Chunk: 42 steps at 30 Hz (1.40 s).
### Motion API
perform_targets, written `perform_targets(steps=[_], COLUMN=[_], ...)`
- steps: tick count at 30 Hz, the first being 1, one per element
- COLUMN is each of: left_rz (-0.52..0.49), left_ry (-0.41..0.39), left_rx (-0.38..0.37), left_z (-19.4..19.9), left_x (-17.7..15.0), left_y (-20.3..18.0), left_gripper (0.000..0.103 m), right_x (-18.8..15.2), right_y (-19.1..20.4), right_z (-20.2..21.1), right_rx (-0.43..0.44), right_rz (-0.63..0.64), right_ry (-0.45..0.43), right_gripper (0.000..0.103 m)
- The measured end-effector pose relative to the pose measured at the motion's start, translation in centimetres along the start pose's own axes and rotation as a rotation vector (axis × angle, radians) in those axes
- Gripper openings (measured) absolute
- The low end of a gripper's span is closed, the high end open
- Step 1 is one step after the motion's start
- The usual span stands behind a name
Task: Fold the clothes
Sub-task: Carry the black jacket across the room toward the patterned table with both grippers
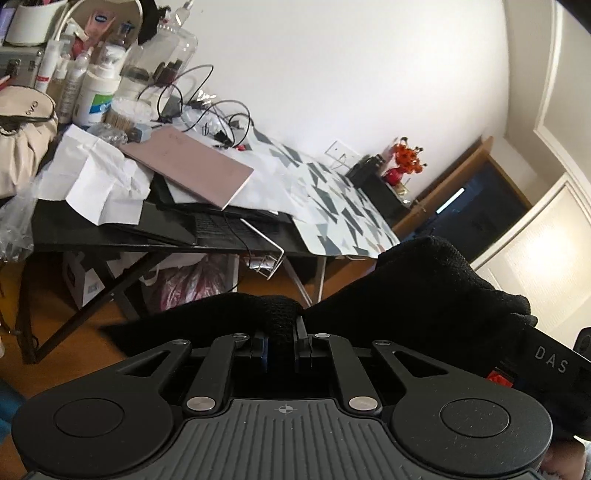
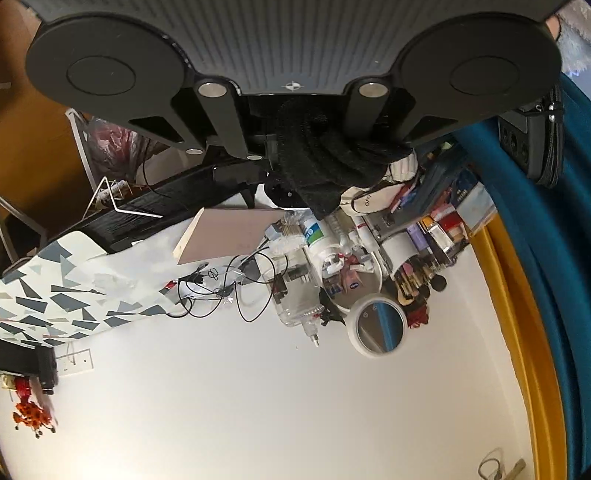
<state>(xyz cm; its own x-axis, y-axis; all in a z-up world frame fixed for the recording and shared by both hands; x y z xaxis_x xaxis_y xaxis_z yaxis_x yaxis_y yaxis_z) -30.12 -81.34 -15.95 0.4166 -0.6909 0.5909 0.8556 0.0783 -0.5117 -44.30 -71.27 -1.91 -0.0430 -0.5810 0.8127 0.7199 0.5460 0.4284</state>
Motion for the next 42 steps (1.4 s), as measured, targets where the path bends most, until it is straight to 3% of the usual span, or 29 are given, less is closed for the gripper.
perform_targets(steps=[6,9,16,21,26,31,33,36,38,40,42], left_rz=[-0.024,-0.062,-0.16,-0.259,-0.289,-0.315,-0.284,-0.25,-0.262,-0.265,-0.233], left_ry=[0.024,0.021,0.025,0.018,-0.043,-0.178,-0.239,-0.339,-0.381,-0.369,-0.33], left_rx=[0.02,0.013,-0.031,-0.126,-0.226,-0.293,-0.314,-0.368,-0.403,-0.426,-0.414], left_z=[-4.8,-8.1,-18.8,-26.5,-33.1,-37.9,-39.2,-41.3,-42.9,-45.9,-49.5], left_x=[1.5,2.3,3.6,3.8,5.2,10.5,13.7,18.2,20.5,22.8,24.8], left_y=[-2.8,-6.0,-18.9,-29.9,-38.7,-44.3,-45.5,-46.7,-47.6,-48.6,-49.4], left_gripper=[0.009,0.008,0.009,0.009,0.01,0.01,0.01,0.01,0.011,0.019,0.019], right_x=[1.2,2.2,6.8,12.4,20.0,27.6,31.9,38.7,42.7,46.4,49.5], right_y=[-4.4,-8.1,-21.0,-30.9,-38.7,-46.4,-48.8,-52.6,-54.2,-55.3,-55.7], right_z=[-1.2,-0.7,2.5,6.5,8.9,11.4,11.7,12.2,11.8,10.8,8.7], right_rx=[0.0,-0.003,-0.026,-0.076,-0.137,-0.198,-0.205,-0.14,-0.132,-0.136,-0.156], right_rz=[-0.011,-0.032,-0.073,-0.061,0.025,0.11,0.072,-0.067,-0.07,-0.051,-0.01], right_ry=[0.035,0.008,-0.097,-0.171,-0.249,-0.327,-0.408,-0.529,-0.576,-0.596,-0.579], right_gripper=[0.01,0.01,0.01,0.01,0.01,0.01,0.01,0.01,0.01,0.01,0.01])
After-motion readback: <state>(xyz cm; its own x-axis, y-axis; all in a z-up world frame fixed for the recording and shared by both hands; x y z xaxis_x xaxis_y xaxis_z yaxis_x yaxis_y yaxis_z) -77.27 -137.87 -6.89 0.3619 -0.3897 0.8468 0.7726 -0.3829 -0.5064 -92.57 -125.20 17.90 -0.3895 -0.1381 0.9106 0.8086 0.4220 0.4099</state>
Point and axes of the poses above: each gripper's, at about its wrist camera, not at the fingertips, and z roughly against the way its jaws point, y to its left, x to its top, the point moved 1 cm from there along -z, roughly the way its jaws point, and after that the axes turned 8 degrees about x, right-handed, at the moved point
